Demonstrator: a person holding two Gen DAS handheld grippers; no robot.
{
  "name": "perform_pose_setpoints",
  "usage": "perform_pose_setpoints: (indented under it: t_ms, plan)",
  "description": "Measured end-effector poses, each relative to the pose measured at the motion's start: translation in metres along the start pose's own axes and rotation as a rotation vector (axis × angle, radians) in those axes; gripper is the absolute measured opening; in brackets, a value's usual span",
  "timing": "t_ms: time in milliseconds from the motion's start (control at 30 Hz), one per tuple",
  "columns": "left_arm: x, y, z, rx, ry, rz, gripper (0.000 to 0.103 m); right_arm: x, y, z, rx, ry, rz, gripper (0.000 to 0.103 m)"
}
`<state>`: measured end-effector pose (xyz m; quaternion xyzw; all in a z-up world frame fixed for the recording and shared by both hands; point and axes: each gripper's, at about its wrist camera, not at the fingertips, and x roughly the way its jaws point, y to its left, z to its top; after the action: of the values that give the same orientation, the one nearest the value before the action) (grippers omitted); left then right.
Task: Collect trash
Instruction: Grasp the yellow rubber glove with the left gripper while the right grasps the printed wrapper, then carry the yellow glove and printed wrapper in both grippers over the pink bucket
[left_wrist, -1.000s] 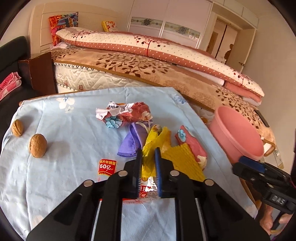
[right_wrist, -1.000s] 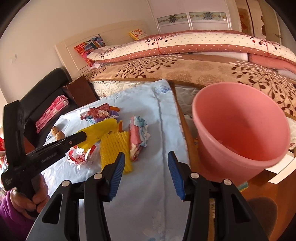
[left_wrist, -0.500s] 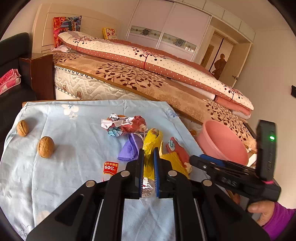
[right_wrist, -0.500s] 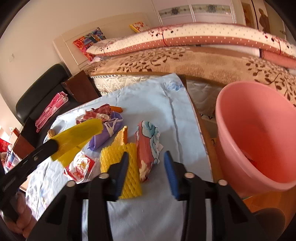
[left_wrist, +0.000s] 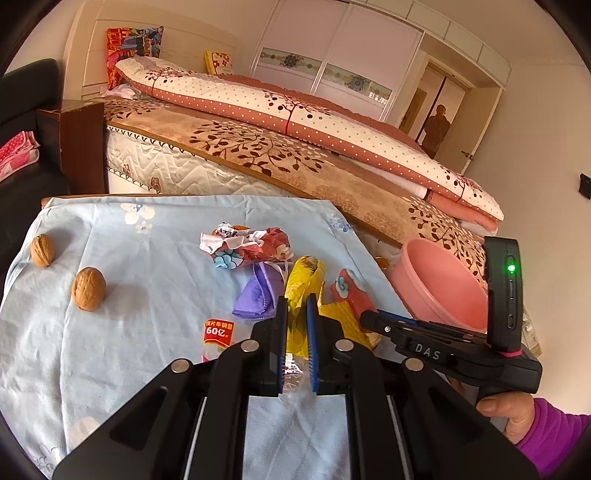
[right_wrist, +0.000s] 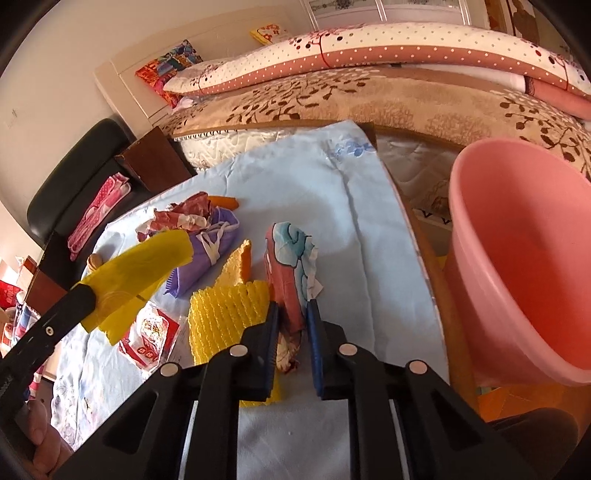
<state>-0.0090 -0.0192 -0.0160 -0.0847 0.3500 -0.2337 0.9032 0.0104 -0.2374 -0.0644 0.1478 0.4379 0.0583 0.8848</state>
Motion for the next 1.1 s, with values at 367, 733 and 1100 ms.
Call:
perform_pose_setpoints:
  t_ms: [367,733,1100]
  plan:
    - [-0.007,-0.005,0.005,-0.007,-0.016,0.012,0.009,-0.042,-0.004,0.004,-0.005,-0.115,0.015,0.014]
    - [-0.021,-0.016,0.007,0.007,-0.041,0.014,0.009,-0.071,-0.007,0.002,0.011,-0.171,0.049,0.014]
    - [-0.015,-0.038,0.011,0.043,-0.036,0.012,0.009,-0.080,-0.013,-0.002,0.015,-0.183,0.042,0.014]
